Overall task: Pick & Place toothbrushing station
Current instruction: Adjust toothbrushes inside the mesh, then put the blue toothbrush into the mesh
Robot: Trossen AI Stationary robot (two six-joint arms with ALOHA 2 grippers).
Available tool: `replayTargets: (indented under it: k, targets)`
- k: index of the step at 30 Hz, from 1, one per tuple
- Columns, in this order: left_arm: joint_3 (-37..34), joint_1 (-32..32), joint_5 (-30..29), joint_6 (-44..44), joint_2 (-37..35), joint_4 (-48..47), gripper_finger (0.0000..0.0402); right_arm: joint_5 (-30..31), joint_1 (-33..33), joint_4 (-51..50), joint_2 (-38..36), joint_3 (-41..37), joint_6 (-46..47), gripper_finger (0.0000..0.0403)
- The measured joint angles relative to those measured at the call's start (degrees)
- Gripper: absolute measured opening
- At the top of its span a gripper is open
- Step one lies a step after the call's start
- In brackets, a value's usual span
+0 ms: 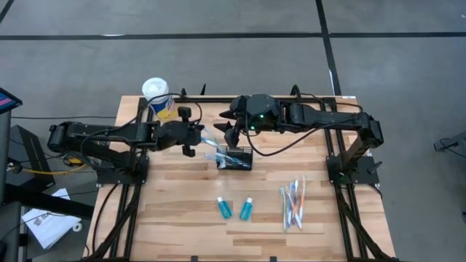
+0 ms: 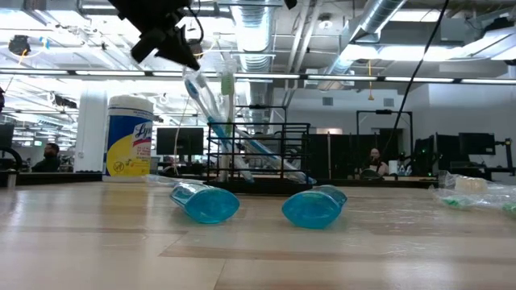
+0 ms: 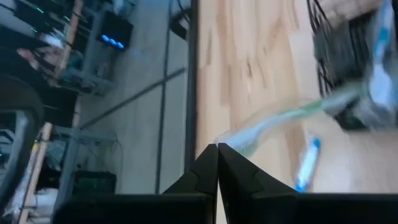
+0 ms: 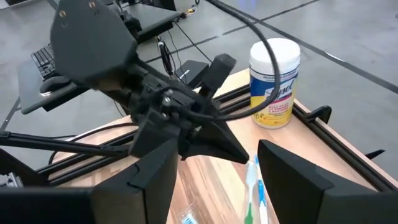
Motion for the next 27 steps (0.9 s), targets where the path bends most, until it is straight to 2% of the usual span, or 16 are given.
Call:
replayTargets:
  k: [3, 7, 16, 21, 27]
  targets:
    - [0.3, 0.0, 0.2, 0.1, 0.0, 3.3, 0.0000, -0.1, 0.0, 0.0, 0.0, 0.0, 0.0, 0.0212]
    - [4.3, 0.6, 2.5, -0.4, 0.9, 5.0, 0.0000, -0.1, 0.0, 0.1, 0.0, 0.0, 0.0, 0.0212]
    - [7.1, 1.6, 16.9, -3.6, 5.0, 5.2, 0.0009, -0.2, 0.0, 0.5, 0.0, 0.0, 0.0, 0.0212]
    - [7.1, 1.6, 21.1, -3.7, 6.2, 7.2, 0.0043, -0.2, 0.2, 0.4, 0.0, 0.0, 0.0, 0.0212]
    - [7.2, 2.6, 21.6, -5.0, 6.1, 14.1, 0.0109, -1.5, 0.2, 0.4, 0.0, 0.0, 0.0, 0.0212]
